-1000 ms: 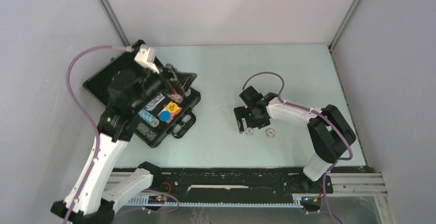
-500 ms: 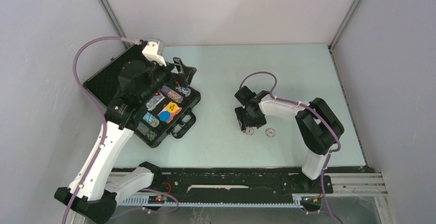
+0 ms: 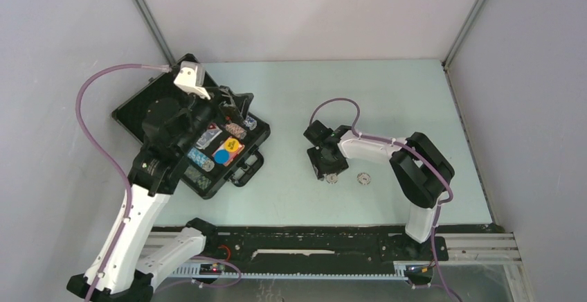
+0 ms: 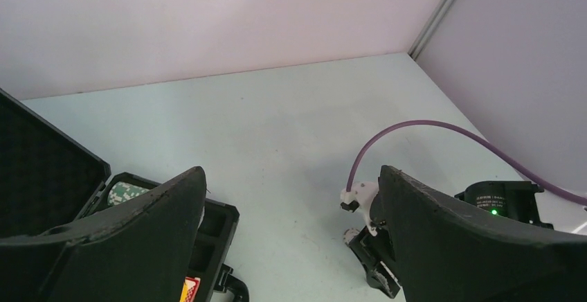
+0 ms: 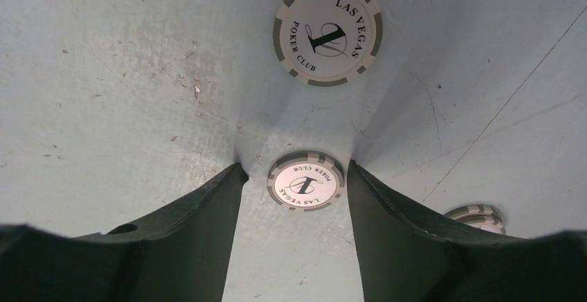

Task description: Pack up texas hold em set

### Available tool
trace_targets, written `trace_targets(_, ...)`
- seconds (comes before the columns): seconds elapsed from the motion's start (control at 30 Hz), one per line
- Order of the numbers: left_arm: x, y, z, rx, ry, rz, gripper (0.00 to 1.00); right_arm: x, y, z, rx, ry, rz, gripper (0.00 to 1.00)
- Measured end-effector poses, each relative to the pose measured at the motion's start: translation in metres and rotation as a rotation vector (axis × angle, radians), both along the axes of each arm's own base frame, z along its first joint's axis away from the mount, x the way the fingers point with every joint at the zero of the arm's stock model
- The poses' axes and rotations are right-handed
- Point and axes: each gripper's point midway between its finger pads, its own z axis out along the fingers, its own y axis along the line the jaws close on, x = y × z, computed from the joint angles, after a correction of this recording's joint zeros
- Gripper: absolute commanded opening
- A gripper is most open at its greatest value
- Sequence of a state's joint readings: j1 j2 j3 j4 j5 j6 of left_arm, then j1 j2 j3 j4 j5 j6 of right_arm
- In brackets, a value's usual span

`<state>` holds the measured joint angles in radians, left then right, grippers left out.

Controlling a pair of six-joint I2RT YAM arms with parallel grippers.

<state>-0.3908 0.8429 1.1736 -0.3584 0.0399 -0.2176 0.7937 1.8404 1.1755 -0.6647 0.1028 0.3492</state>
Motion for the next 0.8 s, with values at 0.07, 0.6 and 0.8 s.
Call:
trace_targets(0.07,-0.001,-0.002,0.001,-0.003,-0.004,-0.011,1.0,0.0,0.0,0.0,-0.001,0.0,0.0,0.68)
trace_targets(0.6,-0.012,0.002,0.013,-0.028,-0.038,-0.031,1.0,-0.002,0.001,0.0,0.03,-0.036,0.001,0.61)
trace_targets(0.8,-0.012,0.001,0.014,-0.035,-0.038,-0.041,1.0,-0.004,0.001,0.001,0.043,-0.049,-0.001,0.61)
